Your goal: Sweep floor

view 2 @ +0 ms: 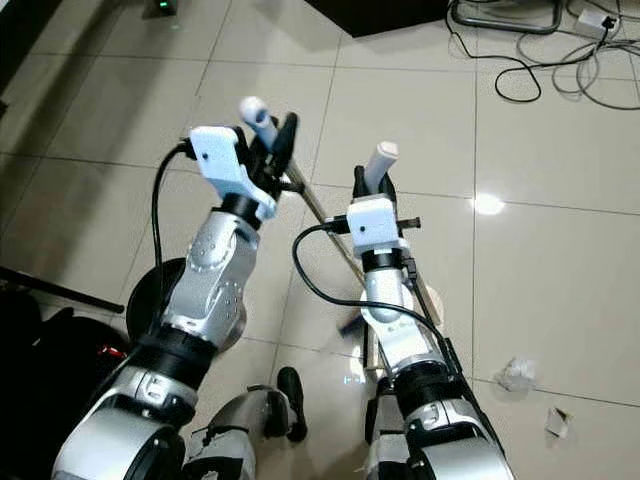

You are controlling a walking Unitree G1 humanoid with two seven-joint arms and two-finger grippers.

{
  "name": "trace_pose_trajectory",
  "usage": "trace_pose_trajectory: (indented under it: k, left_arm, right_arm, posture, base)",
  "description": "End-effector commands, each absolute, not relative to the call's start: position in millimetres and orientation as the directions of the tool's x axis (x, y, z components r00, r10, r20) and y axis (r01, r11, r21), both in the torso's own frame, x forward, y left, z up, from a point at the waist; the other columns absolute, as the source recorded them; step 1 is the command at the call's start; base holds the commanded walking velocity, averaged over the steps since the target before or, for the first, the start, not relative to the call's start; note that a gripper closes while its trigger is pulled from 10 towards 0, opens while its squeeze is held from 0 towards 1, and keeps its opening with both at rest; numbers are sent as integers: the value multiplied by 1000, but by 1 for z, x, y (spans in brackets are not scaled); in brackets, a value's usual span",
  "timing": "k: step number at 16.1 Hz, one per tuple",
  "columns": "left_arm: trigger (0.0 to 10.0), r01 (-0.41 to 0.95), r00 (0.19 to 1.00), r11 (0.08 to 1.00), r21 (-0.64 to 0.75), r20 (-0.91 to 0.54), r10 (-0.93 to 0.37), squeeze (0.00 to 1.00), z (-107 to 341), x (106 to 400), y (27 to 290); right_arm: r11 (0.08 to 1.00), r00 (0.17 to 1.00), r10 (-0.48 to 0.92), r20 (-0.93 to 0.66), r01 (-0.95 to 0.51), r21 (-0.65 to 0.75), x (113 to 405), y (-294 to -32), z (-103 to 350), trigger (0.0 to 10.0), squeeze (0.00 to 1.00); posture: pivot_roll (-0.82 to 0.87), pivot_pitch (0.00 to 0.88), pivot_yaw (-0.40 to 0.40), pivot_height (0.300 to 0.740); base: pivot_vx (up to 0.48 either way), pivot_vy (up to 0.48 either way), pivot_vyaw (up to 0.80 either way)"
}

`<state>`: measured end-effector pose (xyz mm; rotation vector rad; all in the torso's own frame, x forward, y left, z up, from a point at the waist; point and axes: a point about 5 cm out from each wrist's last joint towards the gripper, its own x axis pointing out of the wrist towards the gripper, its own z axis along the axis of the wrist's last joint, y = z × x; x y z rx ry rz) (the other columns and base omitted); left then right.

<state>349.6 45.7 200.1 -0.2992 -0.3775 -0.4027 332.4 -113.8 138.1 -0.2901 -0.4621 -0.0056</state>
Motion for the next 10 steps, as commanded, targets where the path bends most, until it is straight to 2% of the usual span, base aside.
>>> trace_pose_trajectory:
  k: [1,5,7,10]
  left_arm:
    - [10000,418,862,882,-218,402,-309,0,194,348,51]
    - [10000,299,878,941,-159,431,-206,0,218,373,98]
    - [10000,293,887,946,-141,410,-214,0,227,381,104]
    - [10000,315,916,944,-99,290,-276,0,215,388,104]
  right_arm:
    - [974,946,30,323,44,-221,326,-116,111,10000,0]
    - [990,933,-99,346,128,-62,314,-146,108,10000,0]
    - [988,932,-144,332,155,-5,308,-157,103,10000,0]
    - [984,919,-177,351,175,36,306,-167,109,10000,0]
  posture:
    - [86,258,165,740]
    - [77,178,163,740]
    - [78,138,166,740]
    - [56,85,177,740]
  base:
    - [0,0,0]
    - [0,0,0]
    - [0,0,0]
    - [0,0,0]
